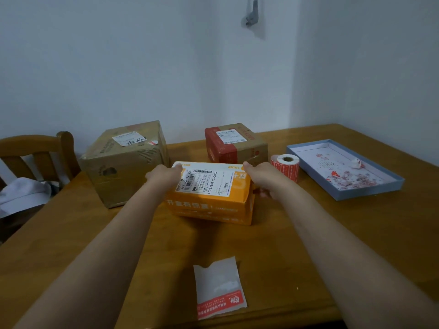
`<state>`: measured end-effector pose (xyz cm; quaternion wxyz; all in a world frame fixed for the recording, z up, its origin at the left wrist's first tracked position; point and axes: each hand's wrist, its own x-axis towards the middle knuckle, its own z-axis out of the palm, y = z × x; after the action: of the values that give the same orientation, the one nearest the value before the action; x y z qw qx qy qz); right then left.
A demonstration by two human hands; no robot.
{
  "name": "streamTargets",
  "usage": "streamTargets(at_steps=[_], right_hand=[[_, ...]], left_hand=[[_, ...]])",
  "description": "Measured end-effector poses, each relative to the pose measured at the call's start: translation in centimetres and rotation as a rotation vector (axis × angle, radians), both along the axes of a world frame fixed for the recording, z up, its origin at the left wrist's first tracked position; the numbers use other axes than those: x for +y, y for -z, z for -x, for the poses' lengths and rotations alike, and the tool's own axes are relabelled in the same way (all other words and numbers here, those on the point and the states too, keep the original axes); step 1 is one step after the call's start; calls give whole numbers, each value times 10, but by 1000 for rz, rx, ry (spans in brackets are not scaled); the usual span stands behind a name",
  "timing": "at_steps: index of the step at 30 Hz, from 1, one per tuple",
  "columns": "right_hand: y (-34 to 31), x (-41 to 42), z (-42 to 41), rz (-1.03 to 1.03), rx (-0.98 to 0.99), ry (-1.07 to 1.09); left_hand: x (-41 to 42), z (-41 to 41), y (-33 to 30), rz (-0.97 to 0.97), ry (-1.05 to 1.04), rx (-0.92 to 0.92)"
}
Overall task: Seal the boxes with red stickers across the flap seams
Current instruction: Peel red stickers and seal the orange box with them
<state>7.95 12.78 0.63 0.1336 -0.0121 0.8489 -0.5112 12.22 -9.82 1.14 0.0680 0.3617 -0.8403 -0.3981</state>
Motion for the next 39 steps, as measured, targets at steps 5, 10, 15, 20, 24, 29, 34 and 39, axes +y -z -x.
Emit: streamTargets(at_steps=[5, 10, 15, 20, 24, 29, 34, 39], right_hand=[[-5, 9, -8, 99, 160, 46], [-7, 19, -23, 214, 188, 61], [0, 22, -37, 220, 228, 121], [1, 24, -48, 208, 299, 155], [0, 25, -55, 167, 388, 188], [-6, 24, -73, 101, 182, -152], [7, 20, -87, -107, -25, -349], [28, 11, -93, -235, -93, -402]], left_hand=[[9, -12, -1, -121, -26, 90], [28, -39, -9, -102, -29, 92], [39, -57, -7, -80, -6, 99], [51, -72, -9, -160, 54, 100], [57, -82, -10, -128, 65, 106], [59, -92, -10, -83, 50, 106], [55, -98, -9, -58, 39, 75], [54, -108, -2, -55, 124, -78]])
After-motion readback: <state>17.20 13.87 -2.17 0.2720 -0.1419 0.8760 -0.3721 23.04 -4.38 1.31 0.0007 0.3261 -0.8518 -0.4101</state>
